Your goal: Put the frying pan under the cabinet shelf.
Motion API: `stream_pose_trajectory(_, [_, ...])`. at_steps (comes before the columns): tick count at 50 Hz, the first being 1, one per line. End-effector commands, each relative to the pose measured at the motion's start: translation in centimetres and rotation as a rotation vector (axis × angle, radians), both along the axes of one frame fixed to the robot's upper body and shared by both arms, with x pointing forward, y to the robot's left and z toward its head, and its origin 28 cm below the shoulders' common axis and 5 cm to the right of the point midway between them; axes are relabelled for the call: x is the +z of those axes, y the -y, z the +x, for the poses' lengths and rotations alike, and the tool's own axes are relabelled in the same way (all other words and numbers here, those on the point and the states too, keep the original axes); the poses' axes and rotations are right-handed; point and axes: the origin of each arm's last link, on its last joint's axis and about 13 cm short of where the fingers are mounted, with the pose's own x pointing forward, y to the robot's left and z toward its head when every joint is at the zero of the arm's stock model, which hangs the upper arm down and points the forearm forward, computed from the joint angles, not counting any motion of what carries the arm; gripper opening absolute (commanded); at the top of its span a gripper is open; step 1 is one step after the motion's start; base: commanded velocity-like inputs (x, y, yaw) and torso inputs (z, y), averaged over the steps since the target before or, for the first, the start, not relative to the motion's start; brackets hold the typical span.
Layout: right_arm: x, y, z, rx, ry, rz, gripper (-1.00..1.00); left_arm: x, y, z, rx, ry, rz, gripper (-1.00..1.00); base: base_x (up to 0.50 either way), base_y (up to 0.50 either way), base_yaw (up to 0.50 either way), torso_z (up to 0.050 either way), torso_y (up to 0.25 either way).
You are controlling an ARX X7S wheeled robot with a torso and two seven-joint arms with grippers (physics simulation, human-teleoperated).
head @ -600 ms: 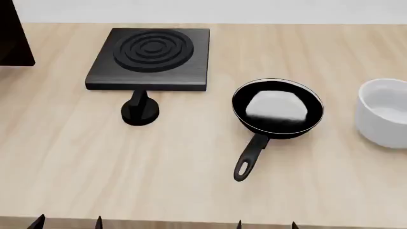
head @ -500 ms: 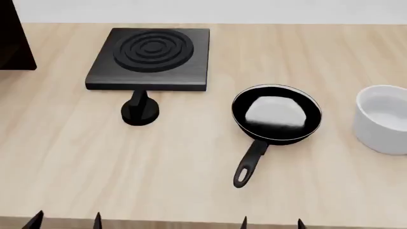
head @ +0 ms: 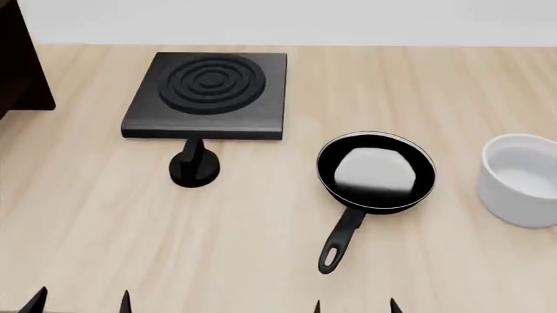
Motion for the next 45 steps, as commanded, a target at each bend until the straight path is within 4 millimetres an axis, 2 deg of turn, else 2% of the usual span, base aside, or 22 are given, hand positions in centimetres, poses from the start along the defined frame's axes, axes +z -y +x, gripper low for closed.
stream_pose_trajectory(1, [0.1, 0.0, -0.1, 0.008, 0.000, -0.008, 1.00, 0.0, 0.0, -0.1, 0.003, 0.010, 0.016, 1.00, 0.00, 0.00, 0.00, 0.050, 0.045])
stream_pose_trajectory(24, [0.3, 0.0, 0.0, 0.010, 0.000, -0.009, 1.00, 0.0, 0.2, -0.2, -0.008, 0.003, 0.053, 1.00, 0.00, 0.00, 0.00, 0.050, 0.047])
stream_pose_trajectory(25, [3.0, 1.8, 0.4, -0.020, 0.015, -0.024, 1.00, 2.7, 0.1, 0.4, -0.029, 0.027, 0.068, 1.00, 0.00, 0.00, 0.00, 0.000, 0.000])
stream_pose_trajectory(26, [5.1, 1.6, 0.0, -0.012, 0.017, -0.036, 1.00, 5.0, 0.3, 0.3, -0.033, 0.037, 0.092, 1.00, 0.00, 0.00, 0.00, 0.000, 0.000])
stream_pose_trajectory(27, [6.0, 1.6, -0.2, -0.013, 0.032, -0.044, 1.00, 5.8, 0.4, 0.1, -0.035, 0.015, 0.095, 1.00, 0.00, 0.00, 0.00, 0.000, 0.000])
stream_pose_trajectory(33, [7.7, 1.9, -0.4, -0.017, 0.055, -0.059, 1.00, 8.6, 0.1, 0.5, -0.047, 0.026, 0.094, 1.00, 0.00, 0.00, 0.00, 0.000, 0.000])
stream_pose_trajectory(34, [10.9, 2.5, -0.2, 0.003, 0.112, -0.075, 1.00, 12.3, -0.4, 0.6, -0.058, 0.112, 0.139, 1.00, 0.00, 0.00, 0.00, 0.000, 0.000])
stream_pose_trajectory(35, [11.1, 2.5, -0.3, 0.002, 0.101, -0.082, 1.00, 12.5, -0.5, 0.4, -0.055, 0.077, 0.144, 1.00, 0.00, 0.00, 0.00, 0.000, 0.000])
stream_pose_trajectory(45, [13.4, 3.0, -0.4, -0.002, 0.133, -0.115, 1.00, 15.8, -0.8, 0.2, -0.049, 0.151, 0.177, 1.00, 0.00, 0.00, 0.00, 0.000, 0.000])
